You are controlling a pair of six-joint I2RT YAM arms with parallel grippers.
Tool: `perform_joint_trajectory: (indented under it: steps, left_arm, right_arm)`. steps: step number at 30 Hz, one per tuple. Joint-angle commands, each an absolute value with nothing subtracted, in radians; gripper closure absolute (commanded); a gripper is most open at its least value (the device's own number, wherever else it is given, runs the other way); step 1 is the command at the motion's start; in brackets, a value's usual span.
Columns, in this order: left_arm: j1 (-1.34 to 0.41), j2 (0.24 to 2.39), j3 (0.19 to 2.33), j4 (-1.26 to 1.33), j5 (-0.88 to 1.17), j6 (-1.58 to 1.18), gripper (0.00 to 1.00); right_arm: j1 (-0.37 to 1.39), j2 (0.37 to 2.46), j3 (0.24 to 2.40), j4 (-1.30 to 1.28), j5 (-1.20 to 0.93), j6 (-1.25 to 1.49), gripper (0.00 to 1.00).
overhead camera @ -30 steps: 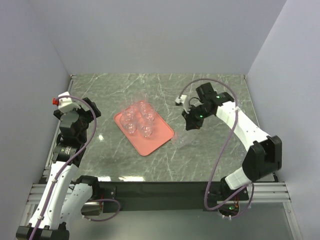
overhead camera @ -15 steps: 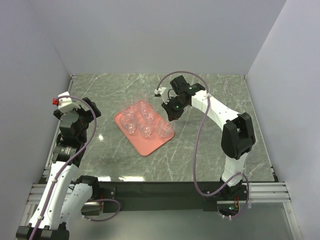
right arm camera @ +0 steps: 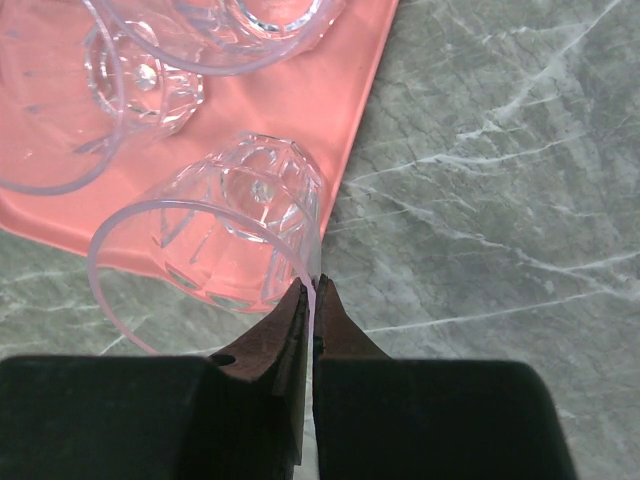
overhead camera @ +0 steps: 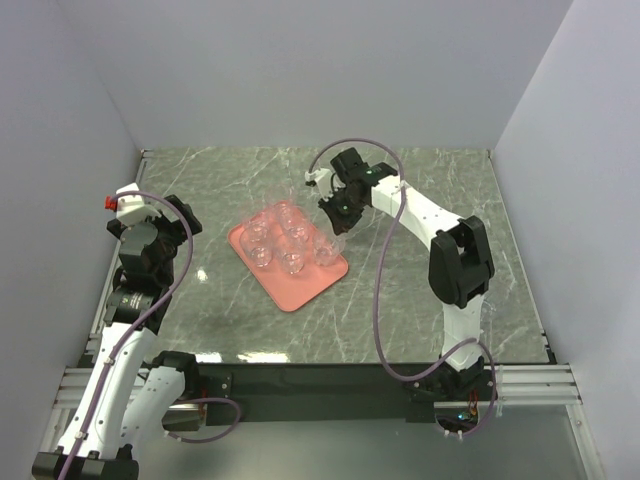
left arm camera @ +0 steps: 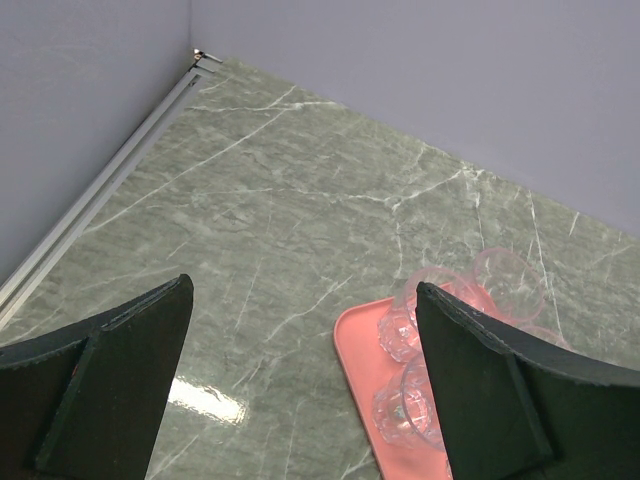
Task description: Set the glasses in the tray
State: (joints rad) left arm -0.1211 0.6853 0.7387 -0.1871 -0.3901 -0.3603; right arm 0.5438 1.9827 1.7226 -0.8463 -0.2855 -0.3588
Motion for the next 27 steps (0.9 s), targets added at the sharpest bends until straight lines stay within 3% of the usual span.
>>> perform_joint_trajectory:
  steps: [1, 12, 22, 27]
  left_arm:
    - [-0.117, 0.689, 0.73, -0.149, -0.383, -0.35, 0.01]
    - [-0.118, 0.689, 0.732, -0.149, -0.382, -0.35, 0.01]
    - [-0.117, 0.689, 0.732, -0.149, -0.38, -0.348, 0.01]
    - [-0.117, 0.689, 0.729, -0.147, -0.377, -0.348, 0.01]
  right_arm:
    - [0.558, 1.982, 1.776, -0.815, -0.261, -0.327, 1.0]
    - [0.574, 2.006, 1.786, -0.81, -0.238, -0.321, 0.98]
    - [0.586, 2.0, 1.802, -0.813, -0.218, -0.313, 0.59]
    - [0.584, 1.945, 1.784, -0.821, -0.195, -0.339, 0.54]
